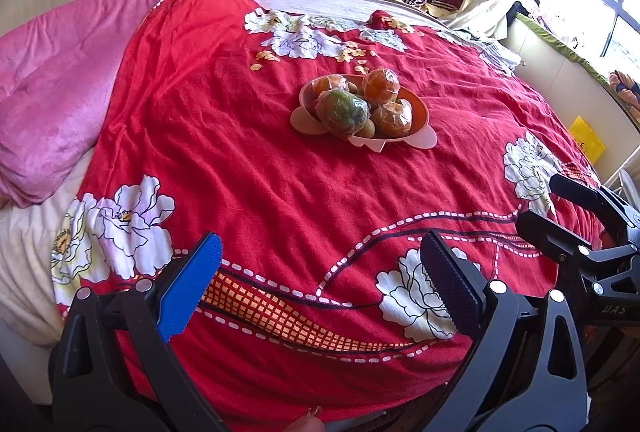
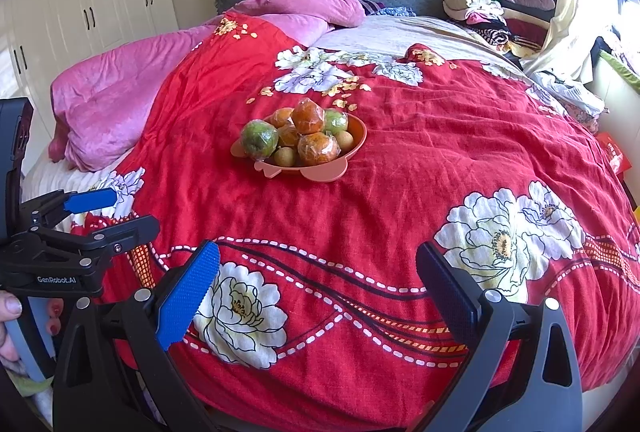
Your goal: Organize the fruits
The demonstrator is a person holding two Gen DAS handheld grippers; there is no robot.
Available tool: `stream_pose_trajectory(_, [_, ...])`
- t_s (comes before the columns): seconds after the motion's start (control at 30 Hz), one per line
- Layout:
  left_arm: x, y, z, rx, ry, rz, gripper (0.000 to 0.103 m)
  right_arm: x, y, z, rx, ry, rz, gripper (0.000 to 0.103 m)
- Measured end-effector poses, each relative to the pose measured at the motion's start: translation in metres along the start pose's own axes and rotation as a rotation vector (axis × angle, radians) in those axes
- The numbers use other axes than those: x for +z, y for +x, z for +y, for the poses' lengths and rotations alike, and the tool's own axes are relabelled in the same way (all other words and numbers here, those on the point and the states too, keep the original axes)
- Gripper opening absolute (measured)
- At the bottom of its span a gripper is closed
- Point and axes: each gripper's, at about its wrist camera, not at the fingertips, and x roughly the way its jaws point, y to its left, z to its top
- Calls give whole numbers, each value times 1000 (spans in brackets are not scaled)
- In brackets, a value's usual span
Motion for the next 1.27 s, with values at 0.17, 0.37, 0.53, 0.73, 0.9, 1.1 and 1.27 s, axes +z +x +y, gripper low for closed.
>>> stream_pose_trajectory(0.17, [0,-2,-1,-4,8,2,93,0,0,0,-2,0,2,98])
stream_pose_trajectory(0.37, [0,-2,-2,-19,8,7,93,0,-1,0,-4,-1,2,98])
stream_pose_trajectory(0.53, [1,-2,-3,-27,3,14,93,0,-1,-2,-6,0,2,98])
stream_pose_trajectory(0.73, [3,3,-3,20,-14,42,93,-1,0,-1,-8,2,3,98])
stream_pose_trajectory(0.9, [6,0,-3,101,-11,-24,93,0,2,-4,-10,6,2,98])
stream_pose_trajectory(1.1, [24,11,21,59,-59,-59,93,17,14,-30,-57,29,-12,98])
stream_pose_trajectory(1.27, [65,65,80,177,-84,-25,93,56,48,-100,-173,86,-8,98])
